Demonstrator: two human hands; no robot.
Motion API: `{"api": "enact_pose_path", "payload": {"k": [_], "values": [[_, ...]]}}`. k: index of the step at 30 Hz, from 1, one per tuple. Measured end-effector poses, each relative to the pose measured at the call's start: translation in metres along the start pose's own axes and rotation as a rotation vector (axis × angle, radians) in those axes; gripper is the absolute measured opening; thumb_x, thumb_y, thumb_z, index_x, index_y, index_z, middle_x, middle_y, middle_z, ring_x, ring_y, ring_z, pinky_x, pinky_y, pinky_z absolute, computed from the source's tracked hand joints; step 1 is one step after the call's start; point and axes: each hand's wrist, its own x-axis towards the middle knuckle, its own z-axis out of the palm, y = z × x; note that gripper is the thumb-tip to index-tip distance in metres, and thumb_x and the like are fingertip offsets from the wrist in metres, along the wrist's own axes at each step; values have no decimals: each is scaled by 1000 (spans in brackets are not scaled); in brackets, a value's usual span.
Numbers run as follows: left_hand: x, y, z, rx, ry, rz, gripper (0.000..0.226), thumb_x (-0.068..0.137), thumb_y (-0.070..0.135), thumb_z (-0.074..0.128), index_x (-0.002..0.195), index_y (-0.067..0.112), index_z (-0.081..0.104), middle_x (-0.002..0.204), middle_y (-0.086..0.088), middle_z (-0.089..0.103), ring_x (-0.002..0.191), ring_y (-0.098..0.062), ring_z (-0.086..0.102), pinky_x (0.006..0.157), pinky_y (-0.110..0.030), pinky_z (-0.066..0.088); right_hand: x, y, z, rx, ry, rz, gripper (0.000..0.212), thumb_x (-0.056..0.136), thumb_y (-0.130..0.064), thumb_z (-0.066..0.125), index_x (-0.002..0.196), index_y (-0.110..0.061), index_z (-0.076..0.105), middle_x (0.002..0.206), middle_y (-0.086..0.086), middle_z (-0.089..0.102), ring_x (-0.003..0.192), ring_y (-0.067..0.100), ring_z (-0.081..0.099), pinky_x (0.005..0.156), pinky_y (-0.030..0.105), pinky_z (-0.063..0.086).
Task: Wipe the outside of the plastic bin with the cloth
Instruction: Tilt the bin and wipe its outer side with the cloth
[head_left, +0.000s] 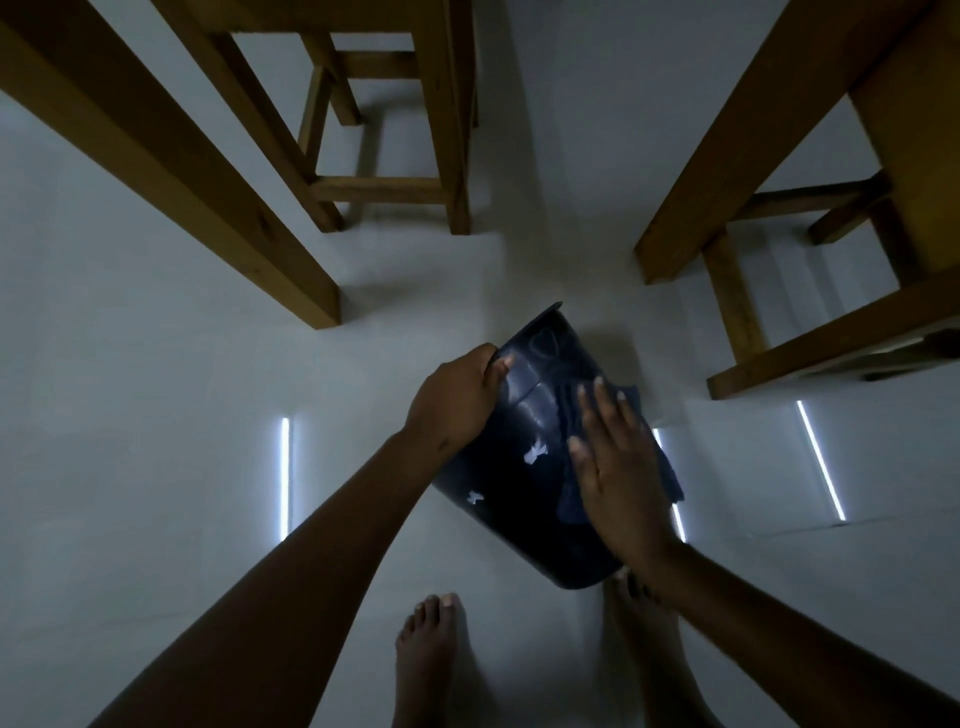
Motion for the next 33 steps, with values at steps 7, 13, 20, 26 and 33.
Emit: {"api": "enact_pose_path", "payload": {"k": [7,13,20,26,33], "values": [[10,12,-5,-57,-76,-4,22,100,40,39,90,23,48,88,-2,61,79,-21,56,68,-29,38,23,-13,-1,-131,-38,-244,54,100,-44,19,151,-33,10,162,-3,6,148,23,0,116,50,15],[-17,-12,-6,-95,-102,-23,25,100,43,39,108,23,50,101,-1,67,85,-18,62,74,-32,49,26,2,-7,26,-5,-25,58,98,-49,18,151,-28,14,160,1,16,147,24,11,116,51,23],[-1,-1,-3,-128,-56,-1,31,99,45,39,109,19,54,104,-6,69,91,-24,65,81,-38,54,18,-5,-1,-128,-12,-190,55,99,-46,17,151,-30,11,161,0,11,148,25,7,116,50,18],[-1,-1,-1,-94,-57,-34,29,99,46,39,105,21,53,103,-7,69,89,-26,65,77,-36,52,-8,-4,4,-107,-13,-81,55,98,-45,17,151,-31,7,161,0,10,147,27,6,115,54,18],[2,5,-2,-108,-58,-20,30,98,44,40,107,18,54,101,-6,68,86,-23,64,78,-36,52,43,-5,-9,13,-4,-124,54,100,-43,21,151,-27,16,160,-2,14,147,23,9,117,46,17]]}}
